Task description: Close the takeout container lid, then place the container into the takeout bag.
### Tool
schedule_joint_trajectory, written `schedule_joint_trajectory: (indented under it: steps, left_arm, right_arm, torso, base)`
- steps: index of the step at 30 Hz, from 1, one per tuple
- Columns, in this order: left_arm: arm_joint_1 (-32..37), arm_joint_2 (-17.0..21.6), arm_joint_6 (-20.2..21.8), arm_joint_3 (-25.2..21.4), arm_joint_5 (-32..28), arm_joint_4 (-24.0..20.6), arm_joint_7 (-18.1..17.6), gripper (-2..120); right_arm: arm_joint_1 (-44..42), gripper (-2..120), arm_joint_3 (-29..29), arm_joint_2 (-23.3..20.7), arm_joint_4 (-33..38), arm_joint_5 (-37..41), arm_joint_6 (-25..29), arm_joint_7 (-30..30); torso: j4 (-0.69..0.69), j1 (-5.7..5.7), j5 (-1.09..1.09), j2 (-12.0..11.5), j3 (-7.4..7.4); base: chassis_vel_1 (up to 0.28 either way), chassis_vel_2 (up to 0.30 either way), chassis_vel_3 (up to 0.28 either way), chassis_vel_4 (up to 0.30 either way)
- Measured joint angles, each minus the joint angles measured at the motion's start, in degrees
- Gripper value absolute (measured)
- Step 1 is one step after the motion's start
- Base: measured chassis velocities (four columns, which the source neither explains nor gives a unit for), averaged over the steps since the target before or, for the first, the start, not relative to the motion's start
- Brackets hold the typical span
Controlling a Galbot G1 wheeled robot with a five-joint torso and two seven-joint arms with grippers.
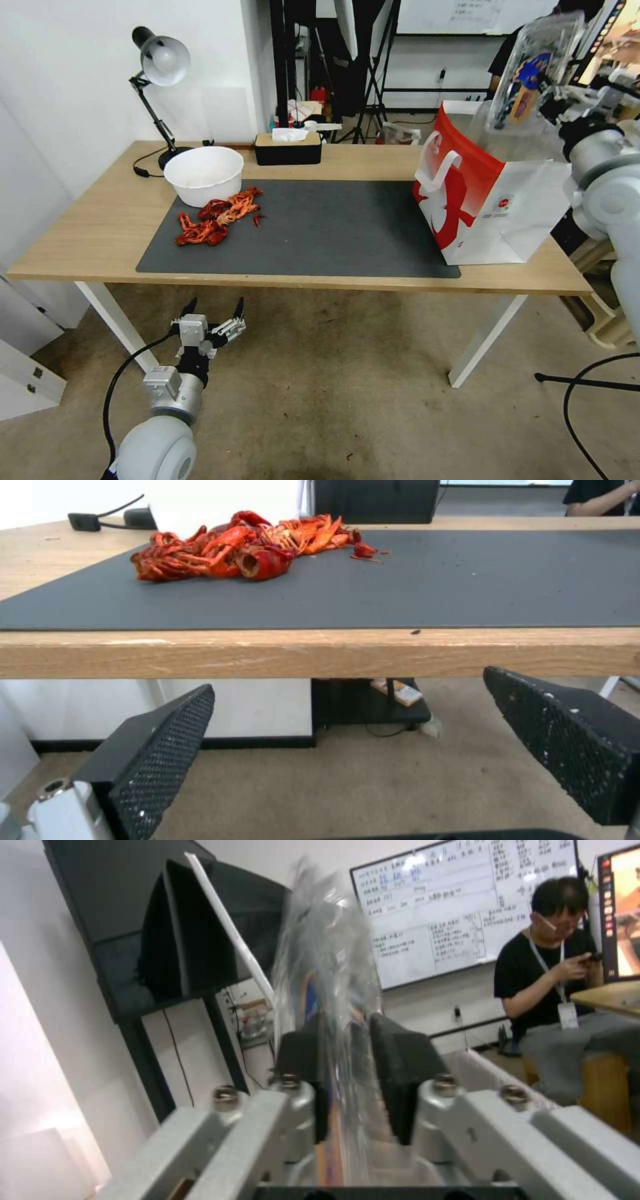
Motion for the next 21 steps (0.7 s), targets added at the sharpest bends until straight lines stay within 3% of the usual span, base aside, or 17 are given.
schedule_joint_trajectory:
  steps: [3, 21]
  left_arm:
    - [0.1, 0.0, 0.0, 0.0, 0.0, -0.1, -0.3, 100]
    - [-0.6, -0.1, 0.4, -0.2, -0.9, -0.7, 0.2, 100]
  right_arm:
    - [-0.9, 36, 0.3, -0.2, 0.5, 0.2, -0.5, -0.1]
    - [-4.0, 97, 0.3, -0.1, 3.1, -0.7, 0.5, -2.2]
  torso:
    - [0.01, 0.00, -0.01, 0.0, 0.00]
    - [0.01, 0.00, -0.01, 0.0, 0.00]
  base:
    - [0.000, 0.000, 0.000, 0.000]
    - [0.000, 0.000, 0.000, 0.000]
